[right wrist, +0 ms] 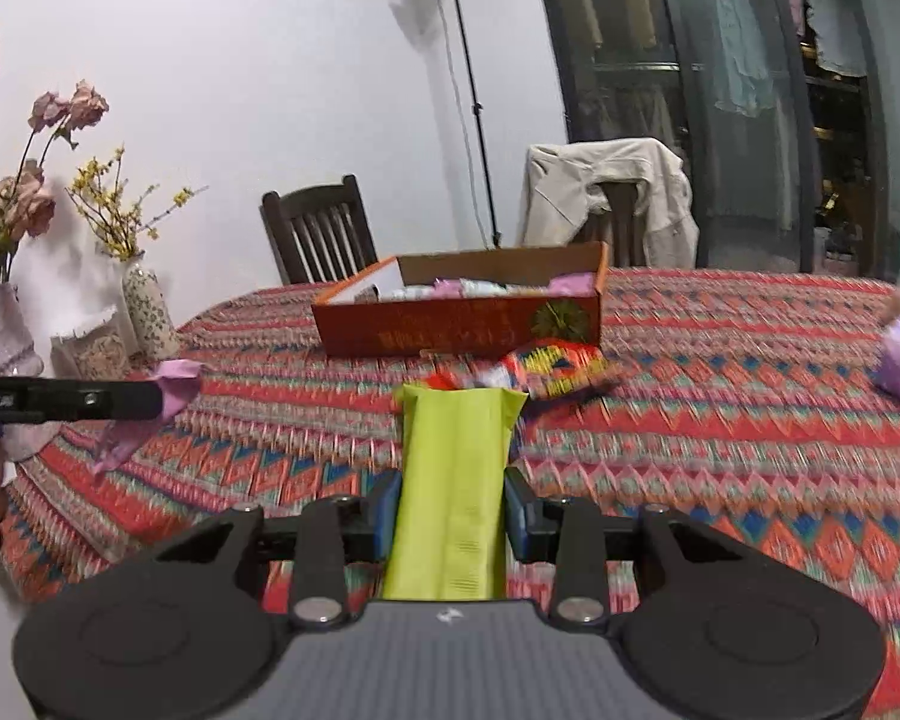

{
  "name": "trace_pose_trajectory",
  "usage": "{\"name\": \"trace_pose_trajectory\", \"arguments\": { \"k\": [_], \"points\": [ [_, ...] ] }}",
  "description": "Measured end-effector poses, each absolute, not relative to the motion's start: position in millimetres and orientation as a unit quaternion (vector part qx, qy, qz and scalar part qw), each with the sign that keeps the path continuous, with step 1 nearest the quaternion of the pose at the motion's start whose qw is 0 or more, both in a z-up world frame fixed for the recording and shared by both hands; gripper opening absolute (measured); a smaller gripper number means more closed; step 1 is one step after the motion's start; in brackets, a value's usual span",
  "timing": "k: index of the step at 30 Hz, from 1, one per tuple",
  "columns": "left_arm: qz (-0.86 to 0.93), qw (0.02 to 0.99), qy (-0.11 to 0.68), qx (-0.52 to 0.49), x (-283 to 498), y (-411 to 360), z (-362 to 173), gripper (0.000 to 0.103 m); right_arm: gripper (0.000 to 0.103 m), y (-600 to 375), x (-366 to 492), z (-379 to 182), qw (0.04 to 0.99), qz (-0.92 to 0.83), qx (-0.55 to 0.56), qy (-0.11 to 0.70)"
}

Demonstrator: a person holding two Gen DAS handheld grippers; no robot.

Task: Organize snacks
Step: 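Carry both items into the orange box and open both tools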

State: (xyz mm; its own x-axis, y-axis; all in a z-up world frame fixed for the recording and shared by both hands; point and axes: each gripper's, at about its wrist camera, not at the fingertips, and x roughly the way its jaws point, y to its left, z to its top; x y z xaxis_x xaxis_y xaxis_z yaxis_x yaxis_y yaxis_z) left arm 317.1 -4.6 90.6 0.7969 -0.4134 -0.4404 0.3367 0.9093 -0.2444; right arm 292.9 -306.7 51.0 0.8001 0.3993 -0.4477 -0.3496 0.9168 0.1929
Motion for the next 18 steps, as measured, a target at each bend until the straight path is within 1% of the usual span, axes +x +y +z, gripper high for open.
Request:
{"name": "trace_pose_trajectory", "arguments": {
  "k": [6, 11, 15, 18],
  "points": [
    [-0.188, 0.956, 0.219, -0.052, 403.3, 3.4, 117.3, 0.062, 0.035, -301.9, 368.5, 85.8, 0.949, 0.229, 0.023, 0.216],
    [-0.157, 0.963, 0.214, -0.047, 487.1, 14.8, 130.3, 0.062, 0.035, -298.0, 446.5, 110.7, 0.952, 0.238, 0.015, 0.19],
    [-0.137, 0.963, 0.228, -0.046, 545.8, 22.1, 123.9, 0.062, 0.035, -290.9, 513.7, 116.7, 0.951, 0.242, 0.023, 0.192],
    [-0.121, 0.962, 0.24, -0.038, 581.1, 24.2, 108.0, 0.062, 0.035, -283.0, 560.6, 110.4, 0.95, 0.235, 0.018, 0.204]
  ]
}}
